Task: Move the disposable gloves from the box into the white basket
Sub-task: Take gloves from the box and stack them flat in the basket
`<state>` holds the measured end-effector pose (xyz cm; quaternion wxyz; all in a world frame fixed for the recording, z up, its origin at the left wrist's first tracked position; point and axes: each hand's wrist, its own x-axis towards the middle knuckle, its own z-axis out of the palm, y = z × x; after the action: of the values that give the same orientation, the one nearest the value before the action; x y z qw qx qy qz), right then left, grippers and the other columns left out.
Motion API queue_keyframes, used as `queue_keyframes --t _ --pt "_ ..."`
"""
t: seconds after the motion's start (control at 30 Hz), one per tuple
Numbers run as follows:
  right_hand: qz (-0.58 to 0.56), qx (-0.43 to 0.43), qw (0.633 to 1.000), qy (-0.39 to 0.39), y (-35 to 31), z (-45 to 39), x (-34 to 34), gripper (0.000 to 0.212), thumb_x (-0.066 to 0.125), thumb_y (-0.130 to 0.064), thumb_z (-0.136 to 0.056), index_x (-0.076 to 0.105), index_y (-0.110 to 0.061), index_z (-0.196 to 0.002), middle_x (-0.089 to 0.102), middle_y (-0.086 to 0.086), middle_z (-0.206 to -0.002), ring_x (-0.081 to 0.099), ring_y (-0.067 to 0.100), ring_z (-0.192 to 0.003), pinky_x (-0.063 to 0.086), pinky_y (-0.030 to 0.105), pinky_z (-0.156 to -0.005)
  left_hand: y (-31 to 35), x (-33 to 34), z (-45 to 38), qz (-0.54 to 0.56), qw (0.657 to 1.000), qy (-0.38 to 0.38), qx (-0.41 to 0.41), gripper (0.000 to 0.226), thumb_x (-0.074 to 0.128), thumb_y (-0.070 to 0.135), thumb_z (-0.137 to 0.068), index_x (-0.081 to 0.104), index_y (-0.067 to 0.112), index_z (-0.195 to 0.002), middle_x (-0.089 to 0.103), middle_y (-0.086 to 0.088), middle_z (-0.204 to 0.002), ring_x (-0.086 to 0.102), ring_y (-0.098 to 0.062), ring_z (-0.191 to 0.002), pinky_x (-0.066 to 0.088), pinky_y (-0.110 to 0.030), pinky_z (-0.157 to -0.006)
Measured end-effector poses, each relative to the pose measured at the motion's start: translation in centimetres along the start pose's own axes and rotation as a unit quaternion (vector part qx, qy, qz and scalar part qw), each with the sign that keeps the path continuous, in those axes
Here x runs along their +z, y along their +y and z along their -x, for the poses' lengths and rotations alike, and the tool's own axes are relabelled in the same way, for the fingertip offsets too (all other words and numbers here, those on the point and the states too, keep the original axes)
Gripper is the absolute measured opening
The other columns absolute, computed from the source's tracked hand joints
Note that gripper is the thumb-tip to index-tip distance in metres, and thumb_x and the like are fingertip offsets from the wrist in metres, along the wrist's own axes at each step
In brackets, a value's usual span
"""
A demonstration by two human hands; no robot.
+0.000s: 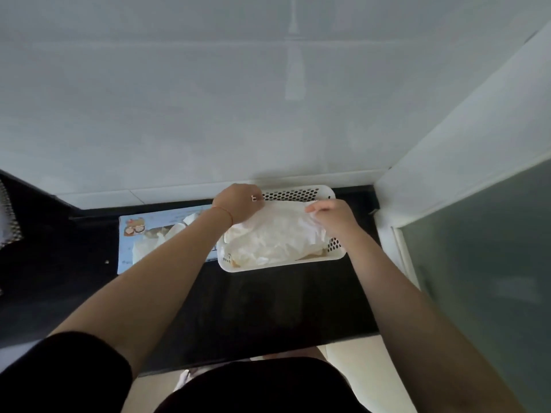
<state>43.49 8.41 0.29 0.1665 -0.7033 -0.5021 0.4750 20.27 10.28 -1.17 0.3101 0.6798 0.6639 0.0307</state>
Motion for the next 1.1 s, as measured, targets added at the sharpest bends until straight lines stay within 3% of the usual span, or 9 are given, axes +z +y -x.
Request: queue_keyframes --t 0.1,0.17,0.27,0.37,0.47,0.53,0.67,0.87,1.1 --pt "0.070 -0.024 0.997 -0.003 1.1 -1.3 -0.7 0.034 0.048 0.001 -0.092 0.074 -0.013 -0.109 0.065 0.001 -0.117 0.056 0.009 -0.089 0.054 0.029 -0.081 0.7 0.5 -0.4 -0.027 0.999 -0.024 -0.016 0.038 0.063 0.061 -0.083 0.063 0.032 -0.108 0.061 0.006 -0.100 0.060 -0.018 -0.092 0.051 -0.033 -0.081" --pt "0.117 -0.041 0.992 -0.014 1.5 -1.8 -0.9 0.037 0.047 0.001 -0.091 0.071 -0.014 -0.116 0.064 0.003 -0.122 0.056 0.010 -0.090 0.053 0.024 -0.073 0.9 1.0 -0.4 -0.052 0.998 -0.041 -0.012 0.051 0.069 0.061 -0.077 0.060 0.034 -0.119 0.059 0.009 -0.109 0.059 -0.018 -0.100 0.051 -0.036 -0.087" --pt "0.175 -0.054 0.983 -0.033 1.6 -2.1 -1.0 0.041 0.047 0.001 -0.093 0.064 -0.017 -0.126 0.059 0.004 -0.130 0.058 0.016 -0.105 0.047 0.021 -0.077 0.8 1.5 -0.2 -0.092 0.995 -0.028 -0.001 0.050 0.068 0.044 -0.084 0.054 0.034 -0.131 0.055 0.007 -0.133 0.057 -0.018 -0.115 0.050 -0.041 -0.094" --pt "0.230 -0.069 0.970 -0.041 1.5 -2.1 -0.9 0.046 0.047 0.002 -0.093 0.056 -0.016 -0.135 0.056 0.007 -0.134 0.057 0.023 -0.116 0.050 0.028 -0.088 0.6 1.3 0.1 -0.131 0.991 -0.025 -0.024 0.045 0.060 0.029 -0.091 0.050 0.029 -0.135 0.054 0.001 -0.136 0.057 -0.023 -0.116 0.051 -0.039 -0.090" --pt "0.268 -0.072 0.959 -0.054 1.5 -1.9 -0.8 0.051 0.046 0.004 -0.093 0.049 -0.018 -0.139 0.052 0.007 -0.135 0.058 0.025 -0.113 0.051 0.033 -0.087 0.8 0.9 0.8 -0.186 0.980 -0.015 -0.071 0.043 0.049 0.012 -0.092 0.050 0.024 -0.133 0.057 -0.004 -0.128 0.061 -0.026 -0.105 0.052 -0.037 -0.081" --pt "0.317 -0.080 0.943 -0.055 1.2 -1.5 -0.5 0.051 0.047 0.003 -0.092 0.046 -0.017 -0.139 0.047 0.008 -0.133 0.060 0.025 -0.102 0.051 0.034 -0.078 1.2 1.0 1.3 -0.232 0.970 0.028 -0.070 0.044 0.046 0.010 -0.089 0.051 0.019 -0.132 0.053 -0.008 -0.128 0.055 -0.027 -0.110 0.048 -0.038 -0.089" --pt "0.465 -0.185 0.866 0.018 0.2 -0.8 0.0 0.052 0.056 -0.002 -0.088 0.042 -0.014 -0.137 0.034 0.017 -0.137 0.052 0.030 -0.110 0.048 0.035 -0.079 3.7 2.5 2.1 -0.193 0.973 0.114 0.044 0.040 0.054 0.033 -0.087 0.058 0.021 -0.125 0.049 -0.005 -0.132 0.041 -0.025 -0.125 0.035 -0.039 -0.105" --pt "0.378 -0.200 0.893 -0.141 -0.3 -1.7 1.4 0.060 0.069 -0.022 -0.086 0.037 -0.023 -0.136 0.041 0.011 -0.132 0.060 0.028 -0.098 0.049 0.036 -0.073 3.4 7.0 2.5 -0.180 0.981 -0.025 0.067 0.105 0.061 0.080 -0.067 0.019 0.033 -0.151 0.012 -0.002 -0.161 0.004 -0.025 -0.150 0.003 -0.049 -0.121" --pt "0.391 -0.123 0.894 -0.178 3.0 -3.6 2.8 0.099 0.085 -0.054 -0.060 0.027 -0.029 -0.136 0.036 0.010 -0.136 0.050 0.031 -0.113 0.045 0.039 -0.082 0.3 9.8 1.9 -0.252 0.965 -0.031 0.063 0.121 0.047 0.092 -0.063 -0.003 0.032 -0.155 -0.006 -0.002 -0.164 -0.010 -0.025 -0.150 -0.005 -0.053 -0.120"
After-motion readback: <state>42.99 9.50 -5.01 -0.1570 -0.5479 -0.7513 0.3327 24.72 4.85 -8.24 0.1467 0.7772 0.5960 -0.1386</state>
